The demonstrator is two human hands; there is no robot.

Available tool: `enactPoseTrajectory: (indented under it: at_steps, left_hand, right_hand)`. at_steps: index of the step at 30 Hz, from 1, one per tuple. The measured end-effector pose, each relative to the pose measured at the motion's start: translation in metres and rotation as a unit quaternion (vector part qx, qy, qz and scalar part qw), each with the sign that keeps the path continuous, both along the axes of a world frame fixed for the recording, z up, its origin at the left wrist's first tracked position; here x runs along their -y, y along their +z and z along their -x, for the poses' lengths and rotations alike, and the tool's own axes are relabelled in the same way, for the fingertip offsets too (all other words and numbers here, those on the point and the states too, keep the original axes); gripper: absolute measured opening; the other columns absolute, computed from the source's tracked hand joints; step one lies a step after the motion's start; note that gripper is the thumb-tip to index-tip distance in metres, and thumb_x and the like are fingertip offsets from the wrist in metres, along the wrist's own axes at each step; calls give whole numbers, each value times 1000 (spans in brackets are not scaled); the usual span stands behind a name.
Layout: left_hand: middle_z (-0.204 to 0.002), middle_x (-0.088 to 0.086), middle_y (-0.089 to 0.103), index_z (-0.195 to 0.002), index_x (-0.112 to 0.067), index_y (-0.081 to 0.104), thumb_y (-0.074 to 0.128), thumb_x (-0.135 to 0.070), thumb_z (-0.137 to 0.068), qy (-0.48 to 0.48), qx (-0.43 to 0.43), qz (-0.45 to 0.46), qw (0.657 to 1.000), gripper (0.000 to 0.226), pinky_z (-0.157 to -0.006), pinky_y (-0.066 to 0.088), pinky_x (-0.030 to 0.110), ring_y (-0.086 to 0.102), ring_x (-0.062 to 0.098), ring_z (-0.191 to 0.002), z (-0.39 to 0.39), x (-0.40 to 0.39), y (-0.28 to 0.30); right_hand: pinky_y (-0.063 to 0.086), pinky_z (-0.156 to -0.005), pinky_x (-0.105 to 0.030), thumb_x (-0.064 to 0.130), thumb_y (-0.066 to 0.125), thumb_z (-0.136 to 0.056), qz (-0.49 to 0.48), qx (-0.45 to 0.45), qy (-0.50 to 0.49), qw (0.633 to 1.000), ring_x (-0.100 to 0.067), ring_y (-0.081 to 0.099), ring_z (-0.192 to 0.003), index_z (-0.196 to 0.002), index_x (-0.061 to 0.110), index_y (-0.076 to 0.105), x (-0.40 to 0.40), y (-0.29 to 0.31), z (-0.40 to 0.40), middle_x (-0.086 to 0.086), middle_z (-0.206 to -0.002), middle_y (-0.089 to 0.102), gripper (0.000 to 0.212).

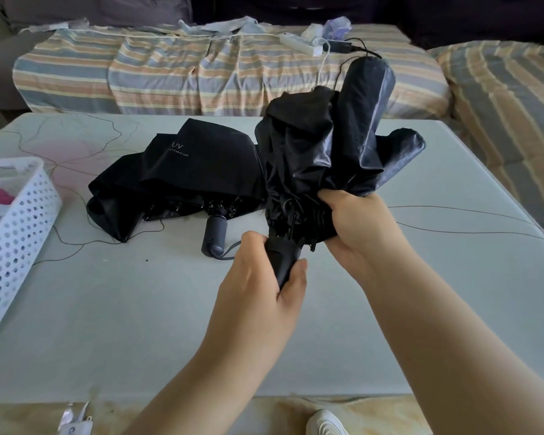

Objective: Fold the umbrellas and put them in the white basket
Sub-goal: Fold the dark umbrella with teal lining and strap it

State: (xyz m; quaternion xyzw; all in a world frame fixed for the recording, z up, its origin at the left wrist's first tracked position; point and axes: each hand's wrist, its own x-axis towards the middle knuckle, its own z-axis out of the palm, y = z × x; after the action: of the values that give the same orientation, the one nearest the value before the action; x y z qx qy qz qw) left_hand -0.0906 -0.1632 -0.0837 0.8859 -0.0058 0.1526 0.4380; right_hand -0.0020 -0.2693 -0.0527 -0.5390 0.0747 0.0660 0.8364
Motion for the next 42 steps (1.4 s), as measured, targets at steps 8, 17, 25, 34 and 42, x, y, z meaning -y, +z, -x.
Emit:
enactPoseTrajectory:
  at_steps: [8, 17, 25, 34, 42]
  left_hand:
    - [-73, 3, 63, -94, -21, 42, 56, -37, -85, 25, -96, 119, 988, 22, -55, 48, 33, 61, 14, -59, -2, -5, 6]
    - [-67, -5, 42, -89, -15, 36, 65, -23, -84, -2, 32, -91, 995, 30, -39, 26, 18, 41, 9, -51, -1, -5, -8]
    - [-63, -5, 39, -89, -11, 40, 69, -21, -80, -6, 27, -130, 991, 31, -39, 16, 13, 35, 12, -47, 0, -1, -7]
    - [-74, -3, 51, -94, -18, 38, 55, -35, -85, -5, -12, -29, 999, 26, -48, 39, 24, 53, 14, -59, -1, -7, -7]
    - [-61, -4, 47, -88, -29, 33, 51, -37, -82, -24, -1, 35, 999, 21, -44, 35, 14, 50, 6, -57, 1, -9, -1]
  right_hand:
    - [59, -76, -33, -17, 37, -89, -46, -11, -32, 998, -26, 69, -96, -126, 4, 55, -3, -1, -1, -10, -108, 70, 46]
    - [59, -78, -36, -11, 42, -92, -93, -37, 19, 995, -25, 71, -92, -122, 0, 57, -7, 1, 3, -13, -104, 72, 35]
    - [57, -80, -39, -11, 64, -79, 93, 0, 73, 993, -25, 67, -89, -115, -5, 59, -3, -3, 2, -13, -96, 68, 36]
    - [56, -74, -34, -9, 43, -90, 109, -20, 49, 993, -19, 66, -82, -108, 12, 61, 6, -5, -2, -1, -86, 70, 33]
    - [59, -75, -32, -21, 44, -85, 42, 37, 53, 997, -21, 69, -88, -109, 2, 62, 8, -6, -4, -6, -92, 71, 38]
